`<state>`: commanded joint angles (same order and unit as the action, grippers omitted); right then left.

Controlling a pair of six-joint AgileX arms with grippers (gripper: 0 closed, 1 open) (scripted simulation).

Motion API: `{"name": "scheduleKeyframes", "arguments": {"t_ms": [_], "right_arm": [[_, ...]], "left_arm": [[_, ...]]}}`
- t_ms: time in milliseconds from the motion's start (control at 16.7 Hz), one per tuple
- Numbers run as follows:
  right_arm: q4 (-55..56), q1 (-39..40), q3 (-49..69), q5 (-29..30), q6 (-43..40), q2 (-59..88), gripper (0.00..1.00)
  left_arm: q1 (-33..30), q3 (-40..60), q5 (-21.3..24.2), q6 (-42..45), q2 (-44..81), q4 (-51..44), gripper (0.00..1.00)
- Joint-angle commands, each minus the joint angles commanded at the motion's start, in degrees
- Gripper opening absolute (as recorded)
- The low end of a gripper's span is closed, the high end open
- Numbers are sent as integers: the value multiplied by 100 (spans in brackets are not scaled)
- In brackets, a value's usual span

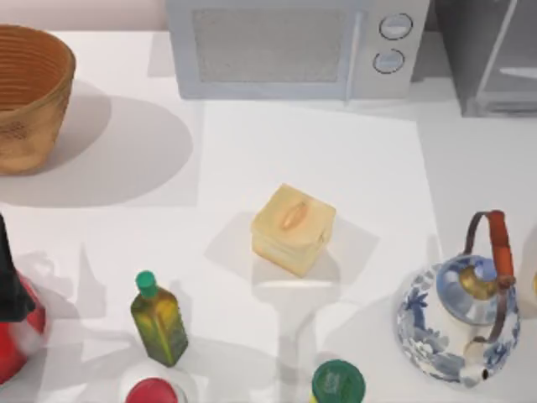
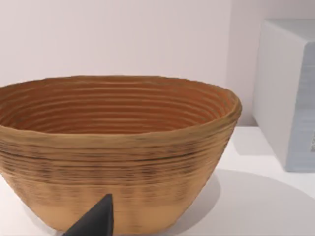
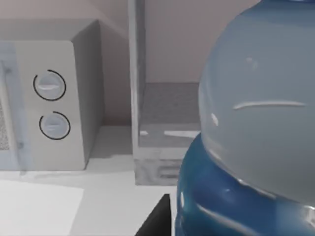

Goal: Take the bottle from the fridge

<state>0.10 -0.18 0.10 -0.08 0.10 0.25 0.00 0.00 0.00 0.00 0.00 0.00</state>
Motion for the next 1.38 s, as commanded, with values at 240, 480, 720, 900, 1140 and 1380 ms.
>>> {"name": "scheduleKeyframes", "arguments": {"t_ms": [240, 480, 720, 900, 1140, 1380], "right_arm": [[326, 440, 419, 511, -52, 577, 0], [1069, 1402, 1426, 1631, -147, 2063, 0], [1996, 2531, 2764, 2915, -238, 4321, 0], [2698, 3306, 3861, 3754, -269, 6348, 0], [3579, 4174, 5360, 4640, -268, 9150, 0], [4356, 4805, 6824, 5192, -208, 11553, 0]], "left_arm": [[0, 0, 0, 0, 0, 0, 100], [0, 0, 0, 0, 0, 0, 100], [0, 0, 0, 0, 0, 0, 100], [0, 0, 0, 0, 0, 0, 100], [0, 0, 0, 0, 0, 0, 100], [0, 0, 0, 0, 0, 0, 100]]}}
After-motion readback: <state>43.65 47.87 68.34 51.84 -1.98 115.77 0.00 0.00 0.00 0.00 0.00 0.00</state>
